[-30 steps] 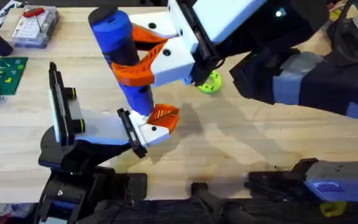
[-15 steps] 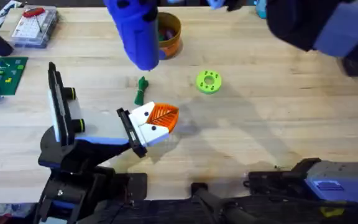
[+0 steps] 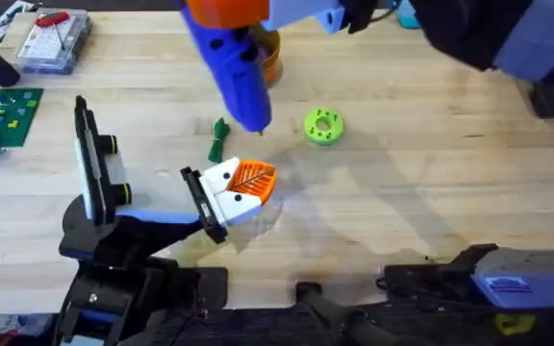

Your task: Pick up the gripper from the table and insert it into the empty holder that is missing its gripper. Then pick up a screw, insert it into the mounting hole, and use the screwdriver to tighten it. Finally, clean up the table by picking up the vegetable and placing it into the bucket.

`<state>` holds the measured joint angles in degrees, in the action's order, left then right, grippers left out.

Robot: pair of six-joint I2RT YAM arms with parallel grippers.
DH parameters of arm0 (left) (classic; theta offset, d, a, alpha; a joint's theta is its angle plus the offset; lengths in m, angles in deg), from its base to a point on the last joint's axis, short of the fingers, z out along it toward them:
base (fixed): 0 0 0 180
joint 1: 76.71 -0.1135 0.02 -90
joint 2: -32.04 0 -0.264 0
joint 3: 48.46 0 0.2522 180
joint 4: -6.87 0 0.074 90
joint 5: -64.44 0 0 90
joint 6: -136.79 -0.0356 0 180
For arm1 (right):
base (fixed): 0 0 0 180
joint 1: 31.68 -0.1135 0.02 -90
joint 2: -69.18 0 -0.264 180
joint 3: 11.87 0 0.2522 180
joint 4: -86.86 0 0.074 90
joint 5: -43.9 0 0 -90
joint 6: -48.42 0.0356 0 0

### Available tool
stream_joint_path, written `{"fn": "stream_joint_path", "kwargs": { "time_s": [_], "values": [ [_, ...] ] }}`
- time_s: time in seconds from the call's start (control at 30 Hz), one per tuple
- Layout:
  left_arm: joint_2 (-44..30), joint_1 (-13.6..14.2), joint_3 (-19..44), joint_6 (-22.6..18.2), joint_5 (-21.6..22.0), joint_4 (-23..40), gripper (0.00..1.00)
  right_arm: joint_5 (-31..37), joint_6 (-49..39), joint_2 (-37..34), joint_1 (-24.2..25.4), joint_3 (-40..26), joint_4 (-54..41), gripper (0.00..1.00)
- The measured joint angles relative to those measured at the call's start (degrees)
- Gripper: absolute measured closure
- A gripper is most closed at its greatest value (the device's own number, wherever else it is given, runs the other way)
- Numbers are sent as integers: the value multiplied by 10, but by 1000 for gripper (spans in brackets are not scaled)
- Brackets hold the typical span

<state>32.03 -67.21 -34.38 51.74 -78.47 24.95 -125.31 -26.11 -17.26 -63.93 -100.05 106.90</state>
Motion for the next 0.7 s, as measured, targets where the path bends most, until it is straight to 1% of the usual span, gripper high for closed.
{"fn": "stream_joint_path", "kwargs": {
  "time_s": [0.07,0.13,0.23,0.33,0.47,0.57,0.7],
  "values": [
    [0,0,0,0,0,0,989,29,-53,0,22,-1,-98,951],
    [0,0,0,0,0,0,989,67,-109,-3,41,-2,-177,951],
    [0,0,0,0,0,0,989,149,-193,-4,75,-6,-299,950],
    [0,0,0,0,0,0,989,229,-282,-7,113,-27,-450,951],
    [0,0,0,0,0,0,989,346,-411,-10,162,-80,-637,952],
    [0,0,0,0,0,0,989,445,-504,-10,180,-108,-709,950],
    [0,0,0,0,0,0,989,594,-587,-11,179,-114,-731,951]
  ]
}}
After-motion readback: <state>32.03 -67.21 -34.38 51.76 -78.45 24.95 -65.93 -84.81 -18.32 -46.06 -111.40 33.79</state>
